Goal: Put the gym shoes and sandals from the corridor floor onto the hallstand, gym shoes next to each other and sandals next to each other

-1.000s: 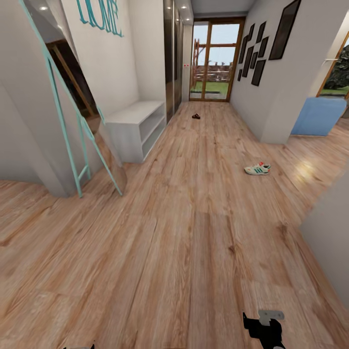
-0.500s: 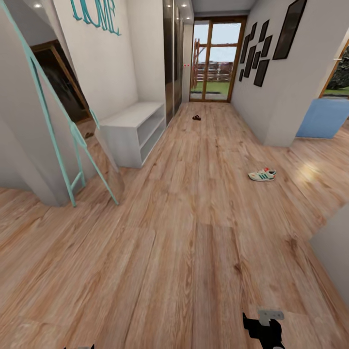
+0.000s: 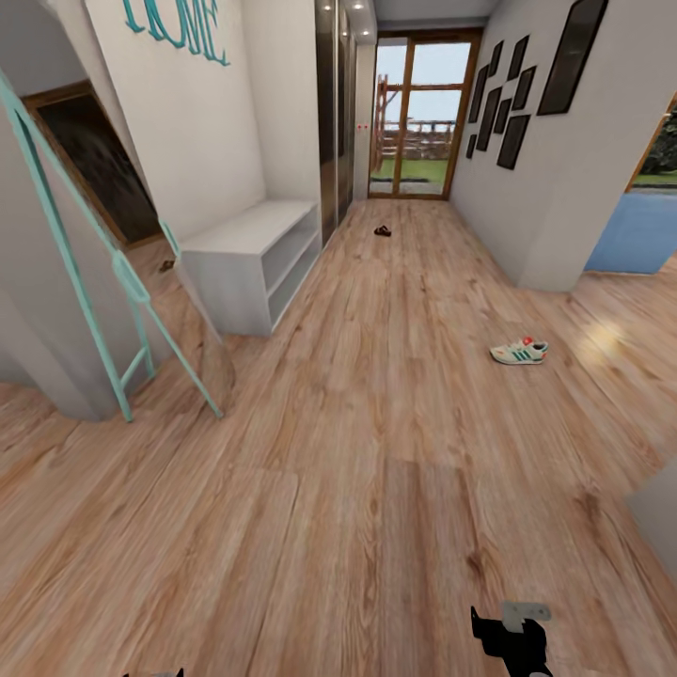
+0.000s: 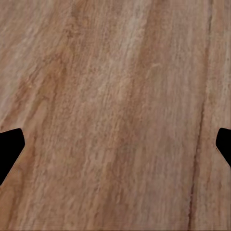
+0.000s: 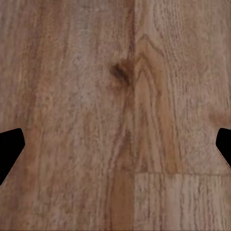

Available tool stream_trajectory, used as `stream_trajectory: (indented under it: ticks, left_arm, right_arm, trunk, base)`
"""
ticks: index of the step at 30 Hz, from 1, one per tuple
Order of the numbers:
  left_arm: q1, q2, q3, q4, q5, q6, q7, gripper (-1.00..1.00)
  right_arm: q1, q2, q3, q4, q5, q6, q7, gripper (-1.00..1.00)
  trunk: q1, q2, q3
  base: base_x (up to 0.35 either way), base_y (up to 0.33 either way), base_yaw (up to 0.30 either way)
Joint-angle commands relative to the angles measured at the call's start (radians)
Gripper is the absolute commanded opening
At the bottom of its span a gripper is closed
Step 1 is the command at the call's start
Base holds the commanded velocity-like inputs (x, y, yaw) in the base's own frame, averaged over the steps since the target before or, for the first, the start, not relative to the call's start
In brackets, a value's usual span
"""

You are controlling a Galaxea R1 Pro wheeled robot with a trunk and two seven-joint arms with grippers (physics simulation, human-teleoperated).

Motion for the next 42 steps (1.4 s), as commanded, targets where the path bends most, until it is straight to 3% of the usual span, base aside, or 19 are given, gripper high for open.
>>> stream_trajectory:
  ticks: [1,23,42]
  left_arm:
    - [-0.001,0.0,0.007,0.001,0.002,-0.001,-0.01,1.0]
    - [-0.001,0.0,0.007,0.001,0.002,-0.001,-0.01,1.0]
    - [-0.001,0.0,0.007,0.001,0.003,-0.001,-0.01,1.0]
  right_arm:
    - [-0.001,0.0,-0.005,0.002,0.01,-0.003,-0.005,1.0]
    - [-0.001,0.0,-0.005,0.002,0.009,-0.003,-0.005,1.0]
    - [-0.001,0.0,-0.005,0.002,0.008,-0.003,-0.006,1.0]
  trunk:
    - [0.0,0.0,-0.001]
    - [0.0,0.0,-0.001]
    - [0.0,0.0,-0.001]
  base:
    - [0.339,0.0,0.0]
    - [0.339,0.0,-0.002]
    - [0.339,0.0,-0.097]
